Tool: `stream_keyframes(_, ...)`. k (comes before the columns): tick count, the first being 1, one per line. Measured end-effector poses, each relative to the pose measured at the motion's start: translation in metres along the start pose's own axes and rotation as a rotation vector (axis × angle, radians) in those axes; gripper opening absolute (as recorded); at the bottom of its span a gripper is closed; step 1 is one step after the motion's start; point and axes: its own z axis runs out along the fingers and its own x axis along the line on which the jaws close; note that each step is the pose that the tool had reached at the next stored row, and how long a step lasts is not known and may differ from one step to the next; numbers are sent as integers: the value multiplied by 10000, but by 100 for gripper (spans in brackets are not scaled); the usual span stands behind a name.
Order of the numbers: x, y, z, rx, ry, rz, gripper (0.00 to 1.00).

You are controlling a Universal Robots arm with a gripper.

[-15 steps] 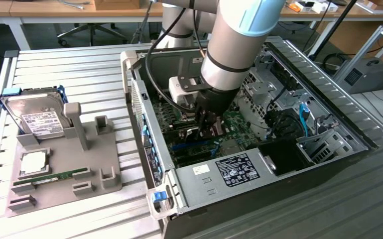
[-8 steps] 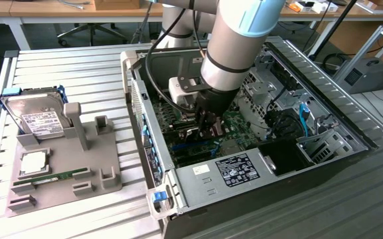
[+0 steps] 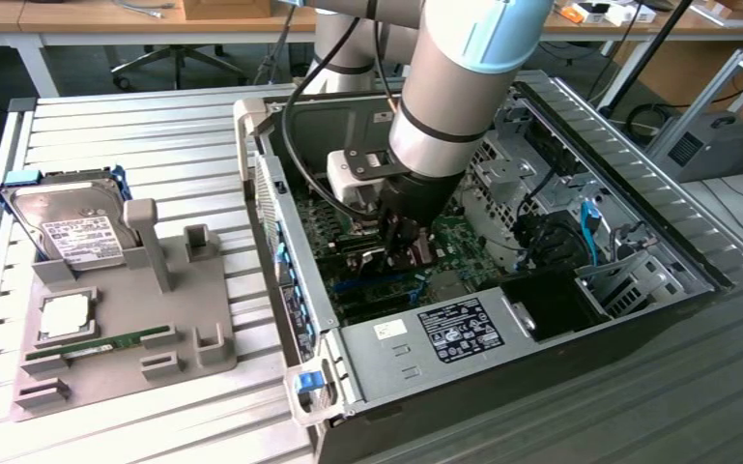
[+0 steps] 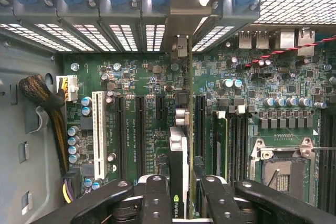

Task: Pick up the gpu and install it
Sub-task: 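Insert the gpu into the slot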

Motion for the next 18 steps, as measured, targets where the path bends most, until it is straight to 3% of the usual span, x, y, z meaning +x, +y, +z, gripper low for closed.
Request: stream_keyframes(18, 5, -1, 72, -1, 2, 0, 27)
